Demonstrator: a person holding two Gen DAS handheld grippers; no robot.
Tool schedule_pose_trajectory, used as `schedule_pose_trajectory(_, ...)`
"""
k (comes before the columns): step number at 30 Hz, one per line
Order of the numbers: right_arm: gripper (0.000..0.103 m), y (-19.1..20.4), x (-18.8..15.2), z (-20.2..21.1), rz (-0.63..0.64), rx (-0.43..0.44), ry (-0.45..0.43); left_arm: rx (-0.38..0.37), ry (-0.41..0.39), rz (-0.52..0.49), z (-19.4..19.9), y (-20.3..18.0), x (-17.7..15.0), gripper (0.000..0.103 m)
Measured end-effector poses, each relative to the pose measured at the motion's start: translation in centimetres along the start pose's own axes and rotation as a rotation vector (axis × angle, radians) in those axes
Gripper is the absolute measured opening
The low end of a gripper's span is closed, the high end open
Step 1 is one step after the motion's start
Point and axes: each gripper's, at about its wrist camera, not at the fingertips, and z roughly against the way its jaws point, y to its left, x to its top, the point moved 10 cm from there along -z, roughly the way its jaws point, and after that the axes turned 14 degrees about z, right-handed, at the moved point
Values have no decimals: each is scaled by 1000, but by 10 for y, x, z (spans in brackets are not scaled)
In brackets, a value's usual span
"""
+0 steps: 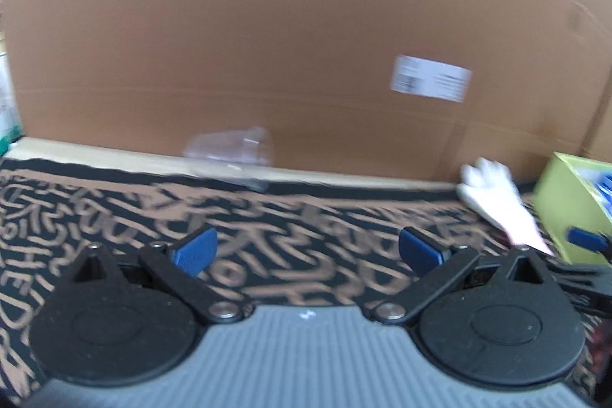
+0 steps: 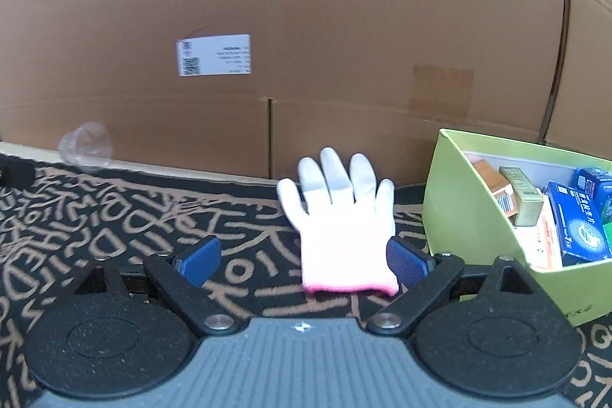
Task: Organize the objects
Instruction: 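Move both tools back toward the white glove and clear plastic cup, then grasp the clear cup with the left gripper while the right grasps the white glove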
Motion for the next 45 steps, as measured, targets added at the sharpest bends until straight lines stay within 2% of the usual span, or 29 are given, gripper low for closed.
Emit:
schedule_pose_trajectory(3, 91, -3, -2, -15, 1, -29, 40, 65, -14, 31, -21, 21, 19, 103)
schedule_pose_trajectory(5, 88, -7, -5, -23, -5, -56, 66, 79, -21, 42, -36, 27, 29, 103)
schedule_pose_trajectory(8, 86, -12, -14, -34, -31, -72, 102, 131, -67, 14, -57, 30, 41, 102)
schedule_pose_trajectory(10, 83, -15, -21, -40, -45, -74, 121, 173, -93, -10, -70, 32, 46, 95)
schedule_pose_trajectory(13, 80, -22, -28, -46, -97, -63, 134, 194, -96, -22, -88, 33, 51, 90)
schedule_pose_trajectory(15, 71, -26, -28, -47, -108, -76, 131, 216, -93, -27, -100, 35, 54, 86)
schedule_pose_trajectory(16, 63, -27, -28, -46, -115, -79, 126, 224, -88, -24, -106, 37, 55, 81)
schedule_pose_trajectory(17, 51, -28, -28, -46, -122, -80, 117, 228, -81, -16, -111, 39, 55, 77)
schedule_pose_trajectory(18, 46, -28, -27, -44, -130, -70, 106, 228, -72, -9, -115, 42, 56, 72)
schedule_pose_trajectory(22, 15, -24, -23, -40, -135, -21, 63, 246, -46, 45, -124, 57, 56, 52)
schedule_pose_trajectory(26, 12, -7, -17, -33, -111, 48, 27, 258, -41, 73, -123, 71, 54, 31)
schedule_pose_trajectory(28, 12, 6, -14, -27, -94, 89, 9, 269, -26, 83, -122, 79, 53, 13)
schedule_pose_trajectory(29, 11, 13, -12, -21, -95, 121, -6, 272, -14, 95, -122, 83, 52, 9)
schedule_pose_trajectory(32, 11, 36, -12, -5, -117, 219, -34, 266, 1, 116, -117, 91, 48, 6)
schedule_pose_trajectory(35, 11, 52, -10, 16, -115, 268, -72, 253, 5, 85, -104, 87, 43, 6)
schedule_pose_trajectory(37, 11, 58, -7, 30, -119, 285, -99, 213, 20, 59, -90, 78, 38, 6)
schedule_pose_trajectory(41, 11, 57, -2, 51, -133, 296, -145, 103, 31, -38, -58, 36, 23, 6)
schedule_pose_trajectory(45, 11, 39, 1, 78, -165, 280, -199, -17, 28, -93, -23, -10, 14, 6)
